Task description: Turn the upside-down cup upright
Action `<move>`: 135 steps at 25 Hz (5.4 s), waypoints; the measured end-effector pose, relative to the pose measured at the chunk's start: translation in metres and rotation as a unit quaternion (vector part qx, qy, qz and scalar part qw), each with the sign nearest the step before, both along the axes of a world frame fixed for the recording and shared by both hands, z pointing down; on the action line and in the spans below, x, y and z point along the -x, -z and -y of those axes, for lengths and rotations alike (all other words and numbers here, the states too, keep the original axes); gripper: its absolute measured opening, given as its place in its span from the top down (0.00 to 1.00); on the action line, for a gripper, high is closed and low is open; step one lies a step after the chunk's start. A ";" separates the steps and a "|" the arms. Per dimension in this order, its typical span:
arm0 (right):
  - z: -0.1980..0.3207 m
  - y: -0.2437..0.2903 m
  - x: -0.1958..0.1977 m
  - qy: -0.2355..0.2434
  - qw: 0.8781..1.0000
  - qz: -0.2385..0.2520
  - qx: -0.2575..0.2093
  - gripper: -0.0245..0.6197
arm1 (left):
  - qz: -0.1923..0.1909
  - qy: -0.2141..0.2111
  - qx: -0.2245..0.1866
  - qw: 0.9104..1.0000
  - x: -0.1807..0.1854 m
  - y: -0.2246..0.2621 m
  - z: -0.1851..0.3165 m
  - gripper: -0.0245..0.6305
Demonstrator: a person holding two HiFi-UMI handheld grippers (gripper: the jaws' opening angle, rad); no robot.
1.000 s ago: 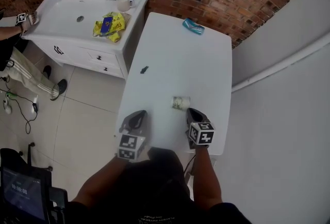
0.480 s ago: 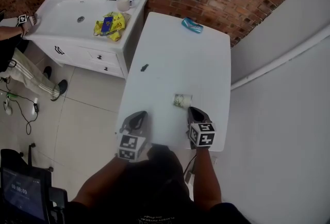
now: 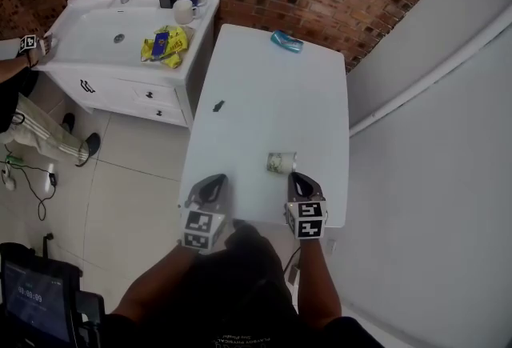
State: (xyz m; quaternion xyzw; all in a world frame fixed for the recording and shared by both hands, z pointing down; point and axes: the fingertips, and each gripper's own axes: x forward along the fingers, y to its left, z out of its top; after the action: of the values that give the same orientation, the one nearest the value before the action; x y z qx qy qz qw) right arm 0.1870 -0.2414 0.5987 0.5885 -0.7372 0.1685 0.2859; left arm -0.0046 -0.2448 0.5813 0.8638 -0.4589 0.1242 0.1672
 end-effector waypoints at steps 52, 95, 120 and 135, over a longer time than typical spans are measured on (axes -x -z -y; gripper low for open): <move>-0.006 -0.038 0.055 0.314 0.829 -0.462 -0.038 0.78 | 0.006 0.007 -0.003 1.000 0.017 0.001 -0.004 0.97; -0.073 0.038 0.052 -0.088 0.987 0.075 -0.110 0.94 | -0.007 -0.020 -0.041 0.999 0.024 0.035 -0.035 0.97; -0.221 0.056 0.076 -0.010 0.991 -0.024 -0.130 0.94 | 0.015 -0.052 -0.040 0.998 -0.004 0.040 -0.176 0.97; -0.331 0.067 0.039 -0.028 0.990 0.009 -0.135 0.94 | 0.028 -0.040 -0.049 0.998 -0.033 0.052 -0.282 0.97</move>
State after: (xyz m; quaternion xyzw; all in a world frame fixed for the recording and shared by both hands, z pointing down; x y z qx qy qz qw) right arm 0.1477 0.0900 0.5319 0.6407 -0.7388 0.0811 0.1927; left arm 0.0287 0.0369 0.5291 0.8849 -0.4339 0.1320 0.1063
